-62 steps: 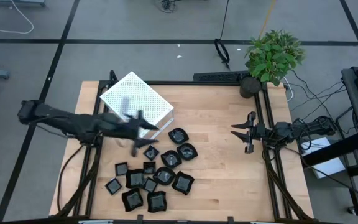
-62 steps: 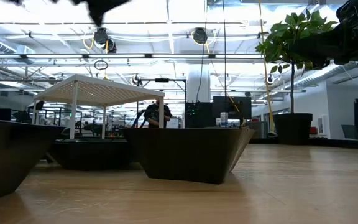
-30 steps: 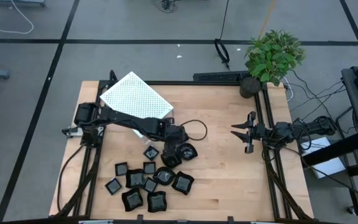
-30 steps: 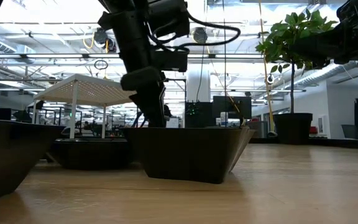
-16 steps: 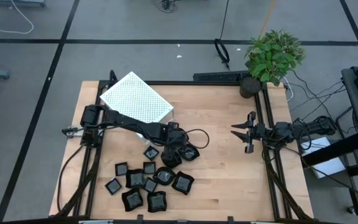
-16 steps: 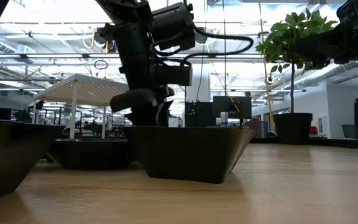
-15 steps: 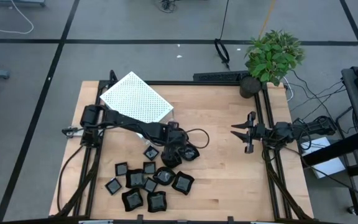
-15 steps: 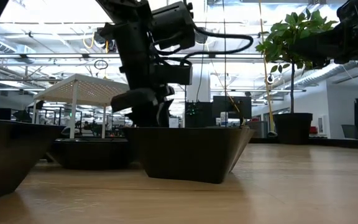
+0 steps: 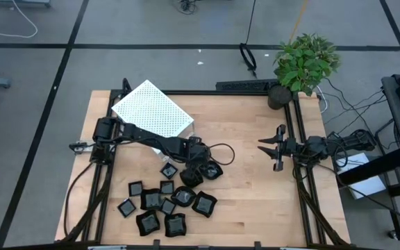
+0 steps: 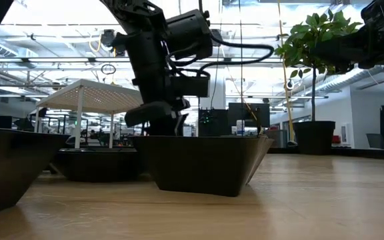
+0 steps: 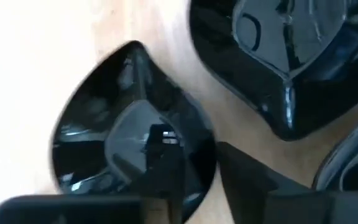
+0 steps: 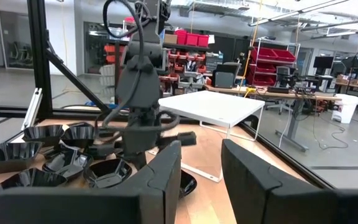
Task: Pick & Place Mini shaped plates
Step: Put the black leaf-shaped plate on the shelf
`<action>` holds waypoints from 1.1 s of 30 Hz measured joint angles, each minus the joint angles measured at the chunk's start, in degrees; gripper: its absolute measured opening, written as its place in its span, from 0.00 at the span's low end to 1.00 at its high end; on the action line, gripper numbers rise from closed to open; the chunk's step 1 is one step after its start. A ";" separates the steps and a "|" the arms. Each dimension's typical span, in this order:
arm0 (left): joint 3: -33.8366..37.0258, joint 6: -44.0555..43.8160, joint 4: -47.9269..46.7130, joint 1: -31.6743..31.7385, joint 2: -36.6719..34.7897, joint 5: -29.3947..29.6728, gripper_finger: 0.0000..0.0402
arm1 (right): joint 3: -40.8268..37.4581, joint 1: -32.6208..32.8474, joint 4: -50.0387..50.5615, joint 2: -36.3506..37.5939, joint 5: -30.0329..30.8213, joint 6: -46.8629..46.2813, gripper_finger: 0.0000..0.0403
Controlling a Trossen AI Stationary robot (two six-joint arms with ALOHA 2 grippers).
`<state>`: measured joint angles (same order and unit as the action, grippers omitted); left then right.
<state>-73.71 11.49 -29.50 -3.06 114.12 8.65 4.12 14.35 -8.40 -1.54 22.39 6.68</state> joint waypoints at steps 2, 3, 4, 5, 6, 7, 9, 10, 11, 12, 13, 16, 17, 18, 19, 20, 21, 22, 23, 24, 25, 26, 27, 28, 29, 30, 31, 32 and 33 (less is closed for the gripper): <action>0.00 -0.19 0.01 -0.02 -0.09 -0.19 0.16 | 0.00 0.02 0.04 -0.04 -0.02 0.02 0.25; 0.00 -0.20 -0.22 -0.02 -0.13 -0.09 0.13 | 0.00 0.02 -0.03 -0.04 -0.02 0.02 0.25; 0.00 -0.19 0.02 0.01 -0.13 0.13 0.09 | 0.00 0.02 -0.04 -0.02 -0.02 0.00 0.25; 0.00 0.00 0.07 0.01 -0.20 0.50 0.06 | 0.00 0.01 0.06 -0.04 -0.02 0.01 0.25; 0.00 0.21 0.02 0.01 -0.44 0.84 0.04 | 0.00 0.00 0.04 -0.04 -0.02 0.00 0.25; 0.00 0.23 0.03 0.01 -0.60 1.31 0.02 | 0.00 0.00 0.04 -0.04 0.00 0.02 0.25; -0.02 -0.05 0.03 0.00 -0.69 2.99 0.02 | 0.00 0.00 0.04 -0.04 -0.02 0.01 0.25; -0.02 -0.19 -0.11 -0.03 -0.61 4.36 0.02 | 0.00 0.00 0.04 -0.04 -0.02 0.00 0.25; -0.02 -0.20 -0.37 -0.11 -0.63 5.50 0.03 | 0.00 0.01 0.03 -0.04 -0.02 0.00 0.25; -0.07 -0.19 -0.71 -0.34 -1.04 6.52 0.02 | 0.00 0.01 0.03 -0.04 -0.02 0.00 0.25; -0.45 -0.07 -1.03 -0.46 -1.42 7.07 0.02 | 0.00 0.00 0.04 -0.04 -0.02 0.00 0.25; -2.28 -0.02 -0.17 -1.15 -3.17 7.75 0.01 | 0.00 0.02 0.06 -0.04 -0.02 0.00 0.25; -3.18 -0.15 -0.49 -1.36 -3.79 8.10 0.02 | 0.00 0.02 0.04 -0.04 0.00 0.01 0.25; -4.14 -0.23 -0.59 -1.72 -4.49 8.55 0.02 | 0.00 0.00 0.02 -0.04 -0.02 0.00 0.25; -5.22 -0.21 -0.45 -2.15 -5.15 9.15 0.02 | 0.00 0.02 0.04 -0.04 -0.02 0.02 0.25; -6.44 -0.08 -0.42 -2.53 -5.81 9.88 0.01 | 0.00 0.02 0.04 -0.04 0.00 0.01 0.25; -7.61 0.34 -0.48 -2.97 -6.72 10.75 0.01 | 0.00 0.00 0.02 -0.02 -0.02 0.01 0.25; -8.98 0.53 -0.82 -3.45 -7.41 12.06 0.01 | 0.00 0.02 0.04 -0.04 -0.02 0.02 0.25; -10.46 0.62 -1.19 -3.93 -8.20 13.91 0.01 | 0.00 0.00 0.04 -0.04 -0.02 0.00 0.25; -11.76 0.67 -2.35 -4.43 -9.26 16.53 0.02 | 0.00 0.00 0.02 -0.02 -0.02 0.00 0.25; -13.11 0.69 -4.42 -5.02 -10.27 19.50 0.02 | 0.00 0.01 0.04 -0.03 -0.02 0.00 0.25; -14.52 0.74 -6.57 -5.46 -11.38 22.92 0.02 | 0.00 0.02 0.04 -0.04 -0.02 0.01 0.25; -15.91 0.71 -8.51 -5.87 -12.52 26.42 0.02 | 0.00 0.01 0.02 -0.04 -0.02 0.01 0.25; -17.04 0.15 -11.15 -6.18 -13.89 29.67 0.01 | 0.00 0.01 0.03 -0.04 -0.02 0.00 0.25; -17.98 -0.96 -14.52 -6.24 -15.39 32.75 0.01 | 0.00 0.02 0.04 -0.04 -0.02 0.00 0.25; -18.65 -2.77 -17.41 -6.22 -16.81 35.91 0.01 | 0.00 0.01 0.03 -0.04 -0.02 0.00 0.25; -18.99 -5.11 -19.72 -6.05 -18.42 38.88 0.01 | 0.00 0.01 0.02 -0.04 -0.02 0.01 0.25; -19.04 -7.66 -22.64 -5.82 -20.20 41.46 0.02 | 0.00 0.02 0.00 -0.03 -0.02 0.02 0.25; -19.03 -10.83 -26.34 -5.42 -21.86 43.43 0.02 | 0.00 0.01 0.00 -0.02 -0.02 0.00 0.25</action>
<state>-92.74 0.66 -55.84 -8.48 92.27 52.08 4.12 14.35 -8.40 -1.56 22.37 6.68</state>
